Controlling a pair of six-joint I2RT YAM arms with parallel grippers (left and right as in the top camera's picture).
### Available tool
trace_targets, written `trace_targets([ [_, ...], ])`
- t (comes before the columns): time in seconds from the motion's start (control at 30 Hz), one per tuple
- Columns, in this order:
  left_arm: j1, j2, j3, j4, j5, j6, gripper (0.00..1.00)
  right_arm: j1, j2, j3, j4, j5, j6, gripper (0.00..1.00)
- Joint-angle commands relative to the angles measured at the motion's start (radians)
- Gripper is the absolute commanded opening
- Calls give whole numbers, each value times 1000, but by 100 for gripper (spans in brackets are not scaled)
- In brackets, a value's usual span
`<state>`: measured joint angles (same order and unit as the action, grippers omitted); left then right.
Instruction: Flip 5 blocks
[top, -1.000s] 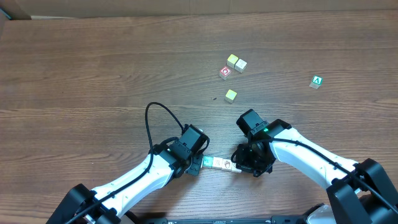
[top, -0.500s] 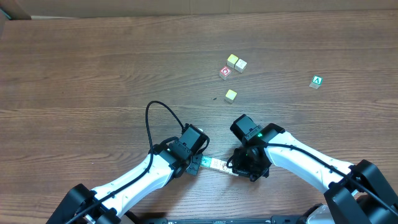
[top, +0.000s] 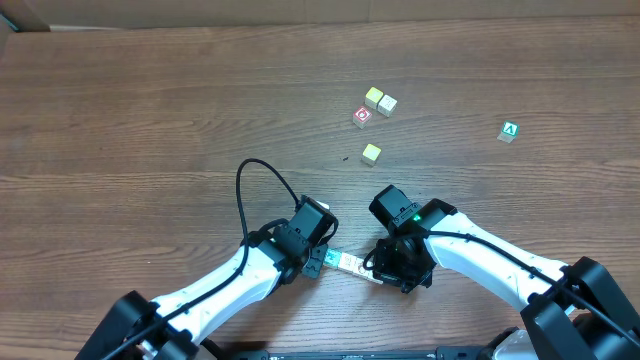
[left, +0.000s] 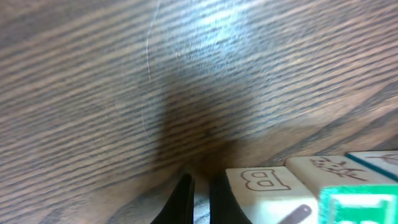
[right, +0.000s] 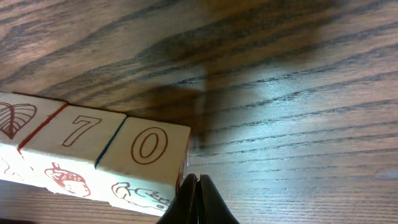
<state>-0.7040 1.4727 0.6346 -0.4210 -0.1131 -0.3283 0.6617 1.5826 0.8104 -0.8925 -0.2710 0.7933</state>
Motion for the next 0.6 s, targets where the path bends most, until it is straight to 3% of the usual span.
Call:
trace_targets([
  [0.0,4,59,15,4,2,30,4,7,0,-2,-2,0,19,4],
  [0.27,5,122,18,22,2,44,4,7,0,-2,-7,0,31,4],
  [0.57,5,122,18,18,1,153,4,7,0,-2,-14,0,55,4],
])
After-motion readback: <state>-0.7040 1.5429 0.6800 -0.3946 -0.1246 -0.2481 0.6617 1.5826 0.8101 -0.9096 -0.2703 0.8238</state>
